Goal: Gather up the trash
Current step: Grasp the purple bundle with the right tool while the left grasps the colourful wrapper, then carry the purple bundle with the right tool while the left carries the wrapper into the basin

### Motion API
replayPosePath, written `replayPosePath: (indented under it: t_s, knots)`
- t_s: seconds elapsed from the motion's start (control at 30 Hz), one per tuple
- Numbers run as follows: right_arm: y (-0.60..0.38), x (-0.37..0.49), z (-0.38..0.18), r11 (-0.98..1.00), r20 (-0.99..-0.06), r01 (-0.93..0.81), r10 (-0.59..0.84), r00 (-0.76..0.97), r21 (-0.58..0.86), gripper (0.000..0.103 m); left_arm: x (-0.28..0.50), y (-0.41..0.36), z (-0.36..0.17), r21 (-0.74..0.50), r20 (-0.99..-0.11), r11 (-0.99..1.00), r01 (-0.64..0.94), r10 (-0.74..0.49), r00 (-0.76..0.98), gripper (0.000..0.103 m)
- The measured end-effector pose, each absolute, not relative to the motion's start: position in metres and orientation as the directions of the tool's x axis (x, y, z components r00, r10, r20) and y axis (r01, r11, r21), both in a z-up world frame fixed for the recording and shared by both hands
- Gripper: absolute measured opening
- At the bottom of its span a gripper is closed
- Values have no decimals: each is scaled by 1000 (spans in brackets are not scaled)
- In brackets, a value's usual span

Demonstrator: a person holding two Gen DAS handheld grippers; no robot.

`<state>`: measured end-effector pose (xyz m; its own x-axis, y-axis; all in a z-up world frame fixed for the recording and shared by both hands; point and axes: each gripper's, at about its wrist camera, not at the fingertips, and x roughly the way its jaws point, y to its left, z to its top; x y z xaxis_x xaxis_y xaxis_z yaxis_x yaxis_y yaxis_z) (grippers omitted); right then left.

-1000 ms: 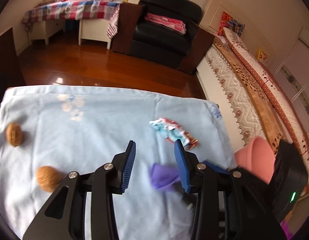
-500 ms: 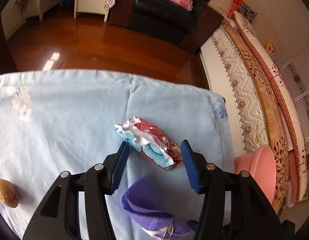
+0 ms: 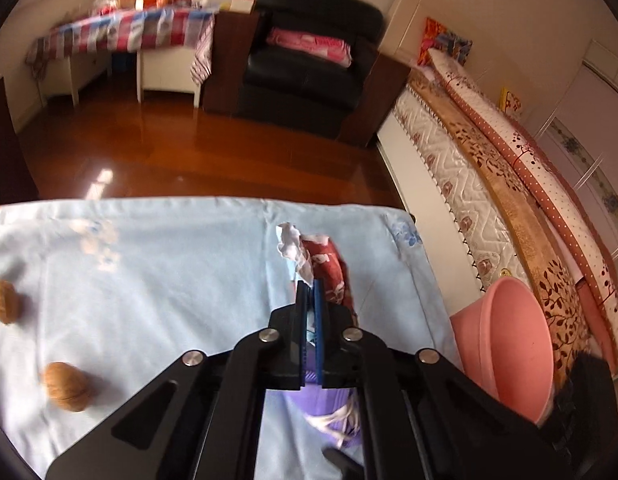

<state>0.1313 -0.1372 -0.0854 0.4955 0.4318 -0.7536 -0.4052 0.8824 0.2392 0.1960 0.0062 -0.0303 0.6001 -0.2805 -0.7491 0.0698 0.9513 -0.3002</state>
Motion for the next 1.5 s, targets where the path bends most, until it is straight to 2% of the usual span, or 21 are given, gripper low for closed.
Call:
replayPosePath:
  t_s: [0.23, 0.3, 0.33, 0.4, 0.83, 1.5]
  knots:
    - [-111, 162, -99, 905, -796, -380, 369, 479, 191, 46, 161, 24, -15, -189, -723, 981, 33, -162, 671, 2]
    - [-107, 163, -102, 911, -800, -369, 356, 483, 183, 34, 153, 27, -14, -162, -719, 987, 21, -133, 682, 2]
    - [-106, 165, -103, 913, -801, -366, 351, 485, 179, 31, 149, 29, -13, -154, -718, 988, 19, -125, 684, 2]
    - [-106, 166, -103, 915, -804, -355, 355, 476, 193, 29, 143, 31, -13, -152, -716, 988, 15, -121, 688, 2]
    - [-152, 107, -59, 921, -733, -275, 385, 560, 274, 28, 110, 5, 0, -132, -689, 990, 52, -130, 713, 2]
    - [-291, 55, -31, 958, -709, 15, 200, 677, 285, 28, 82, -126, 13, -76, -660, 962, 262, -245, 710, 2]
